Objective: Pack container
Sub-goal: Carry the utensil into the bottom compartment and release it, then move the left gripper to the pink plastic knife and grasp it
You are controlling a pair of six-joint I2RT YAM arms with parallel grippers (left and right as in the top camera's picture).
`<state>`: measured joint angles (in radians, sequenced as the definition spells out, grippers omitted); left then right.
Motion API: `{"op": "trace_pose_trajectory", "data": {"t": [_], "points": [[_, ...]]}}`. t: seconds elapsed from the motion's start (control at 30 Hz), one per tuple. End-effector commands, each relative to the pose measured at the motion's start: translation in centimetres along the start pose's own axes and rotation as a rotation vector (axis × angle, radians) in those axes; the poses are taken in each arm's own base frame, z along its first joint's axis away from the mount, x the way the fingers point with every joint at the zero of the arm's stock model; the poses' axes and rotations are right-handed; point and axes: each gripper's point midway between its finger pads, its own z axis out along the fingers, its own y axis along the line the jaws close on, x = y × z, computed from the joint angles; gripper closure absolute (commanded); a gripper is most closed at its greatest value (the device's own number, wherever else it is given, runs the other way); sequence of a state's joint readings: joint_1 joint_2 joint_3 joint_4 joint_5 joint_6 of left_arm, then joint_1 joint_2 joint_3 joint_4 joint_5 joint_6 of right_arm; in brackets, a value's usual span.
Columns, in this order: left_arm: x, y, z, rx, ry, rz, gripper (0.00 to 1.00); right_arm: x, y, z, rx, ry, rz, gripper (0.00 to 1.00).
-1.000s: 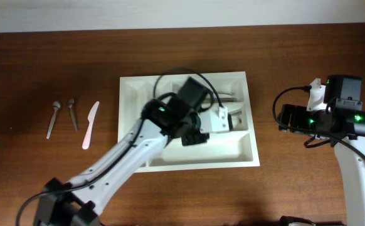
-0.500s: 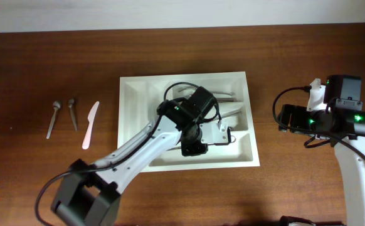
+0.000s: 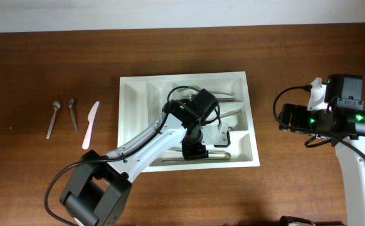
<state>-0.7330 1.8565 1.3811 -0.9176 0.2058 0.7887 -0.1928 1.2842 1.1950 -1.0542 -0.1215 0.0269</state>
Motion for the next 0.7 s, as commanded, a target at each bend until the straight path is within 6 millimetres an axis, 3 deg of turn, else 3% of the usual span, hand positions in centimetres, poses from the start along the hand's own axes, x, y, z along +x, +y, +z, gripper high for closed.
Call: {"op": "trace_pose_trajectory", "data": {"t": [0.0, 0.1, 0.13, 0.2, 0.27, 0.3, 0.33, 0.37, 0.43, 0.47, 0.57, 0.67], "points": [[-1.5, 1.1, -2.2, -0.058, -0.045, 0.006, 0.35, -0.7, 0.3, -0.7, -0.006, -0.024, 0.002, 0.01], [-2.3, 3.7, -6.4, -0.218, -0.069, -0.081, 0.30, -0.7, 0.2, -0.7, -0.001, -0.024, 0.001, 0.01], [-1.6, 5.6, -9.6, -0.347, -0.064, -0.204, 0.23, -0.7, 0.2, -0.7, 0.000, -0.024, 0.001, 0.01], [0.4, 7.6, -13.7, -0.494, -0.057, -0.393, 0.13, -0.7, 0.2, -0.7, -0.001, -0.024, 0.001, 0.01], [3.3, 9.1, -17.3, -0.596, -0.070, -0.578, 0.13, -0.7, 0.2, -0.7, -0.001, -0.023, 0.001, 0.01], [4.1, 9.3, -18.1, -0.611, -0.079, -0.626, 0.13, -0.7, 0.2, -0.7, -0.001, -0.023, 0.001, 0.01], [6.7, 10.1, -20.0, -0.644, -0.105, -0.765, 0.13, -0.6, 0.2, -0.7, -0.001, -0.023, 0.001, 0.01], [7.9, 10.4, -20.5, -0.653, -0.113, -0.824, 0.13, -0.6, 0.2, -0.7, -0.001, -0.022, 0.001, 0.01], [13.0, 11.4, -21.7, -0.638, -0.116, -1.006, 0.13, -0.5, 0.2, -0.7, 0.000, -0.017, 0.002, 0.01], [14.6, 11.8, -21.6, -0.618, -0.119, -1.055, 0.13, -0.4, 0.2, -0.7, 0.000, -0.015, 0.002, 0.01], [22.7, 13.4, -20.6, -0.567, -0.059, -1.245, 0.14, -0.2, 0.2, -0.7, 0.000, -0.006, 0.003, 0.01], [26.7, 14.0, -18.8, -0.530, 0.009, -1.308, 0.14, -0.2, 0.2, -0.7, 0.000, -0.004, 0.003, 0.01]]}}
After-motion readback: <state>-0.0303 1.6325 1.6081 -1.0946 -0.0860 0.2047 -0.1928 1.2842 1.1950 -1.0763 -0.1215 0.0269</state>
